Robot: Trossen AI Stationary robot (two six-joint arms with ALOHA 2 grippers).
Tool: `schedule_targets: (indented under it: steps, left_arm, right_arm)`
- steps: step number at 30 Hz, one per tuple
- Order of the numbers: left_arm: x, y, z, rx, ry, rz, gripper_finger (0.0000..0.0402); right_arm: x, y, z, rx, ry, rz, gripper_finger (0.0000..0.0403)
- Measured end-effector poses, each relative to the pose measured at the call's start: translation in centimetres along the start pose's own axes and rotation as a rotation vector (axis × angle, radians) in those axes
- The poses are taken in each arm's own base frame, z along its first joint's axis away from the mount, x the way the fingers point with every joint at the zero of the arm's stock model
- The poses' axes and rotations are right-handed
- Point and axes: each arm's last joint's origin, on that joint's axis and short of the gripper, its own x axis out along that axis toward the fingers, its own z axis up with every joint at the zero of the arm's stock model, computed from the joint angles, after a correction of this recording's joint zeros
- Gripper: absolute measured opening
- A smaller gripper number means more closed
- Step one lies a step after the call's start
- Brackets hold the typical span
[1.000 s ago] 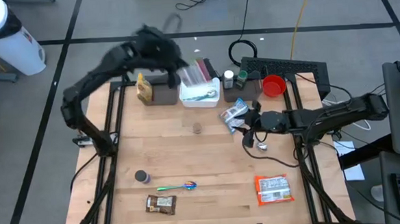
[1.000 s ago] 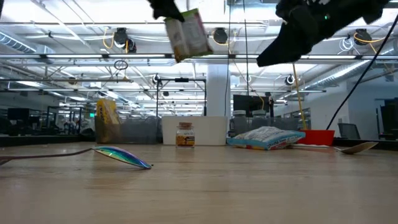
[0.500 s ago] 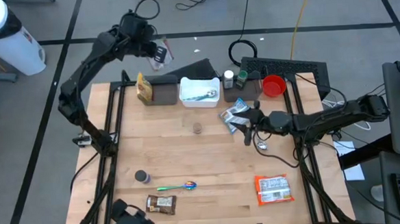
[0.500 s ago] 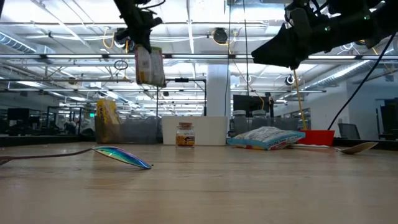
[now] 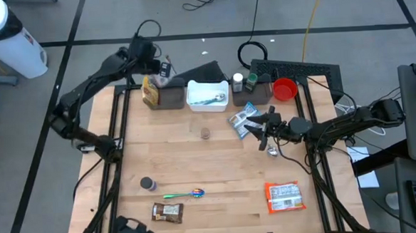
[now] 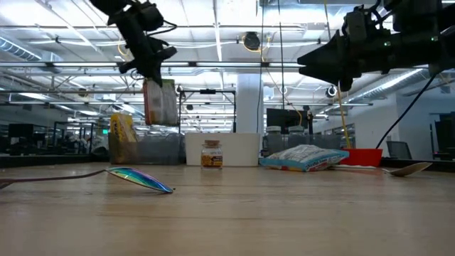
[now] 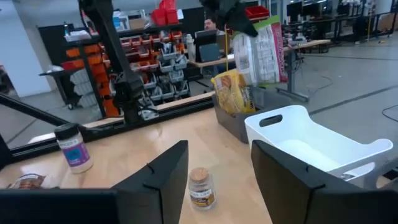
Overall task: Pick & Place Food Item
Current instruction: Put the green noodle pack into the left black bin
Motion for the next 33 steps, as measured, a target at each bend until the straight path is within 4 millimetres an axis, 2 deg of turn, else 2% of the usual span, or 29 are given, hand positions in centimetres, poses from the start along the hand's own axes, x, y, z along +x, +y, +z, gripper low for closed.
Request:
schedule_targets:
  steps: [6, 12, 24, 33]
  left_arm:
    - [-1.3, 1.2, -3.7, -0.143, -0.083, -0.006, 0.0000]
    - [-2.0, 1.7, -5.4, -0.269, -0.183, -0.036, 0.0000]
    - [-1.1, 1.1, -6.6, -0.333, -0.210, 0.009, 0.0000]
    - [-1.2, 0.7, -6.6, -0.176, -0.194, -0.025, 0.0000]
  right_arm:
    - [0.0, 0.0, 0.0, -0.023, 0.001, 0.000, 0.0169]
    - [0.0, 0.0, 0.0, -0.027, 0.001, 0.000, 0.0169]
    - [0.0, 0.0, 0.2, -0.071, -0.020, 0.003, 0.0169]
    - [0.0, 0.0, 0.2, -0.079, -0.019, 0.006, 0.0169]
